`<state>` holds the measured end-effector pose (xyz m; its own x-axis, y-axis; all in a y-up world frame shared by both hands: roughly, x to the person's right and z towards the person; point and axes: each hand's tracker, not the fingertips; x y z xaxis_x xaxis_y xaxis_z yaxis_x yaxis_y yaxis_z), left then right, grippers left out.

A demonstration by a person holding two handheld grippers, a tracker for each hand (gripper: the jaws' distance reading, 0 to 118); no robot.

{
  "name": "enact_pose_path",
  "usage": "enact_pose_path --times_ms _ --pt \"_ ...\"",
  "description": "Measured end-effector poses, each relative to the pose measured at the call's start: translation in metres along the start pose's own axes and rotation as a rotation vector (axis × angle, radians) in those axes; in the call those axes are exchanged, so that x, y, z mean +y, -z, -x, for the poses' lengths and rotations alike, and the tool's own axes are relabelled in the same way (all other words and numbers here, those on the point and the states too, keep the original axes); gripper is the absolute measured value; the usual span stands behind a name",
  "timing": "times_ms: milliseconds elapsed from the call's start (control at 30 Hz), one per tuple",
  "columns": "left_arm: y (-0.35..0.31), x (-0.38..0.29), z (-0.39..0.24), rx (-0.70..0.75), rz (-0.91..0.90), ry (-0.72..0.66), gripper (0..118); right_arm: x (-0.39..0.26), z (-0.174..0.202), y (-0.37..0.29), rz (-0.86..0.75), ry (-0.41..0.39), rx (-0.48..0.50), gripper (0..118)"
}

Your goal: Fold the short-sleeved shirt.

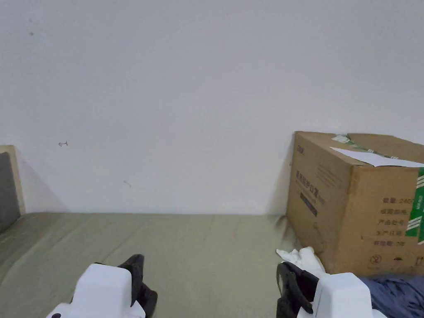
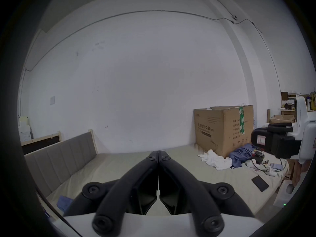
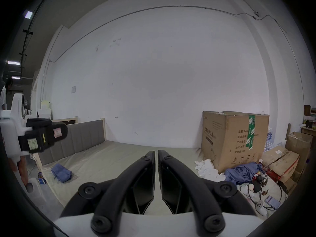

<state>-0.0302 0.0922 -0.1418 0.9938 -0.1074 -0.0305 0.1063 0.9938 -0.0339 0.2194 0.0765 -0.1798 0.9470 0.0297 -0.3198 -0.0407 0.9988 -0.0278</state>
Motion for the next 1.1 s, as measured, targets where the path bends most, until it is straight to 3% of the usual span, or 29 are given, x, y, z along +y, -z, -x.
enact_pose_path --times_ms 833,900,933,967,1033,1067,1100 --pt "-0.007 0.011 0.017 0.07 0.028 -0.061 1 0.01 -0.011 -0.007 -0.026 -0.02 -0.06 4" --pt "-0.008 0.011 0.015 0.076 0.024 -0.058 6 0.01 -0.011 -0.008 -0.027 -0.019 -0.064 4" --pt "-0.008 0.012 0.016 0.079 0.021 -0.056 16 0.011 -0.012 -0.009 -0.028 -0.02 -0.066 6" --pt "-0.008 0.012 0.015 0.09 0.018 -0.056 47 0.012 -0.012 -0.01 -0.03 -0.021 -0.069 25" --pt "-0.005 0.015 0.017 0.095 0.026 -0.076 116 0.015 -0.014 -0.011 -0.044 0.047 -0.133 100" --pt "-0.001 0.017 0.02 0.087 0.074 -0.101 116 0.019 -0.015 -0.008 -0.011 0.072 -0.164 111" --pt "-0.006 0.014 0.02 0.096 0.096 -0.11 114 0.022 -0.015 -0.014 0.023 0.044 -0.195 111"
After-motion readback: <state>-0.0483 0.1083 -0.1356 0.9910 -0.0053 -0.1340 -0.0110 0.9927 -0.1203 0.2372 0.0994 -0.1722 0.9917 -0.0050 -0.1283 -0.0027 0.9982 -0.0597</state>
